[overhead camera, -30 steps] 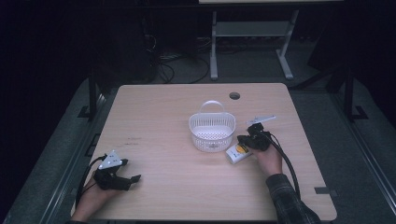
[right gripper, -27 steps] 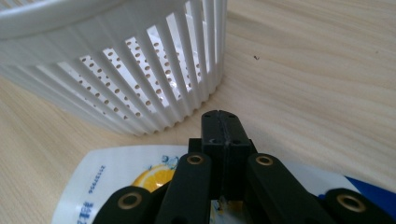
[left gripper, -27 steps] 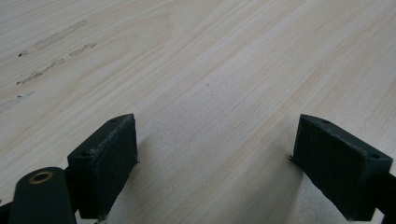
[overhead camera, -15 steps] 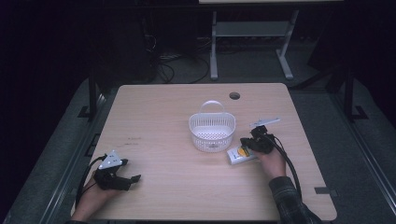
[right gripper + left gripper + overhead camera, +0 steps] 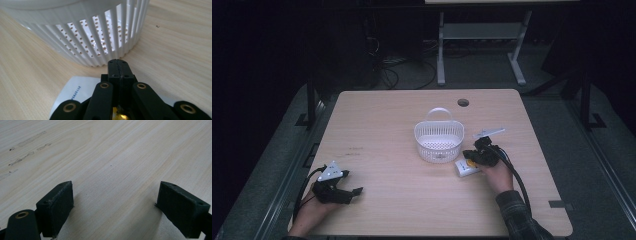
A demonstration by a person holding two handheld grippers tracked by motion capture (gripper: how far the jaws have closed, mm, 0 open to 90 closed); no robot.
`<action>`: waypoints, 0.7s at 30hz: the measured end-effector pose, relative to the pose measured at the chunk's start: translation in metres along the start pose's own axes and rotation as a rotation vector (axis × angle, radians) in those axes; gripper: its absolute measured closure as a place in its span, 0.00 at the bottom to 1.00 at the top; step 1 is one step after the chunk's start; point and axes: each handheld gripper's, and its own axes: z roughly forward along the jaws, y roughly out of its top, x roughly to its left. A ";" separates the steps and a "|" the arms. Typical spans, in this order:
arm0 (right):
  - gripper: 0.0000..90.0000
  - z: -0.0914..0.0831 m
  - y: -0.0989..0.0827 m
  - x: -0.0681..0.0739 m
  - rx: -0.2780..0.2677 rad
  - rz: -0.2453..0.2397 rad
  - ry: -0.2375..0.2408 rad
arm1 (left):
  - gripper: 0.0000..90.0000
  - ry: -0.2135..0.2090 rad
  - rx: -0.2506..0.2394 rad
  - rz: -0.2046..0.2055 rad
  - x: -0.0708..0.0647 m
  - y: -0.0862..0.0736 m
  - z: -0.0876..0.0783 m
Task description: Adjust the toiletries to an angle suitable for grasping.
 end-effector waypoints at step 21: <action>1.00 -0.012 -0.016 0.021 0.046 -0.031 0.035 | 0.14 0.000 -0.003 -0.003 0.000 0.000 0.001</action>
